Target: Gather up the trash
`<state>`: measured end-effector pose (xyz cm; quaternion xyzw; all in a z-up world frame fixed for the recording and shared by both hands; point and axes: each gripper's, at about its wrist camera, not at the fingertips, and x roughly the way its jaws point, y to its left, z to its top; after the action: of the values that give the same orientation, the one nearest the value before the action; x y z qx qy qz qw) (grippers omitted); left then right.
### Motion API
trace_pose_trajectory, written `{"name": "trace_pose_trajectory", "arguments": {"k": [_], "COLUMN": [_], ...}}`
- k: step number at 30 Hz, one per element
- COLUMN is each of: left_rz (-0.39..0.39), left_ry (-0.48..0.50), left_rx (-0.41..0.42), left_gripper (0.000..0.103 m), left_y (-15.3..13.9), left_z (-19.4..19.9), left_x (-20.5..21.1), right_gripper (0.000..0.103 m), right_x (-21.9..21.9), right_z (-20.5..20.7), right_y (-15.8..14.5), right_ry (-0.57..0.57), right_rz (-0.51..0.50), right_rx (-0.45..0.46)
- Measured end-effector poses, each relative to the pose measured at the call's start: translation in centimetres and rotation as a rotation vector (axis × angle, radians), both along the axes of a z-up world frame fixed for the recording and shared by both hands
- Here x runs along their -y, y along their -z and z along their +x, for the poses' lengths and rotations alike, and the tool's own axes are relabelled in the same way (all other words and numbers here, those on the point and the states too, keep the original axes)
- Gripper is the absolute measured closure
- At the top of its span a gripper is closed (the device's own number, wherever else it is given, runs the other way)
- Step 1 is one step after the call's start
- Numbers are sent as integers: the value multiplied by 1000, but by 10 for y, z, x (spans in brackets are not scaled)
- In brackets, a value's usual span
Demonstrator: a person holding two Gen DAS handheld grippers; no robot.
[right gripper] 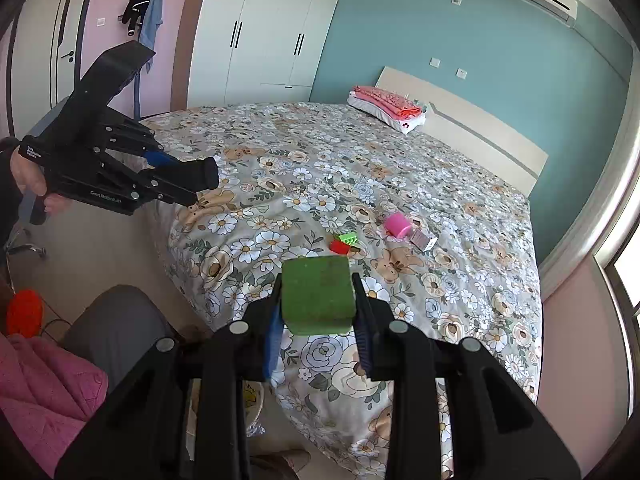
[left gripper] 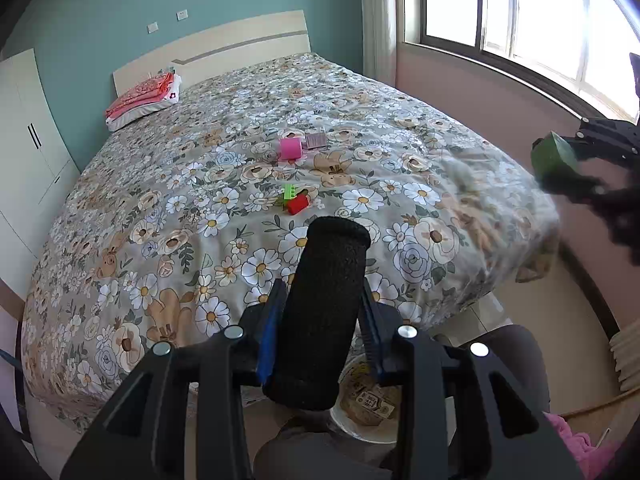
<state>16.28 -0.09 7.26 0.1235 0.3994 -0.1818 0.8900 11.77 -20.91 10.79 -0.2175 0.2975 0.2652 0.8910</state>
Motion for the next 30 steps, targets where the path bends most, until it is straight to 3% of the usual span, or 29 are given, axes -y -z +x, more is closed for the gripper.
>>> {"name": "trace_pose_trajectory", "arguments": {"k": [14,30], "left_rz": [-60,-89], "left_ry": [-3,-11], "left_rx": [-268,-496], "left_gripper": [65,65], "left_y": [135,251], "left_z": [3,1], "left_x": [-2,-1], "right_gripper": [71,71], "right_x": [-18,-47], "right_z": [19,21], "right_y": [122,264], "right_ry": [-36,-64], "right_rz": [11,20], "right_rx": [-243,-539]}}
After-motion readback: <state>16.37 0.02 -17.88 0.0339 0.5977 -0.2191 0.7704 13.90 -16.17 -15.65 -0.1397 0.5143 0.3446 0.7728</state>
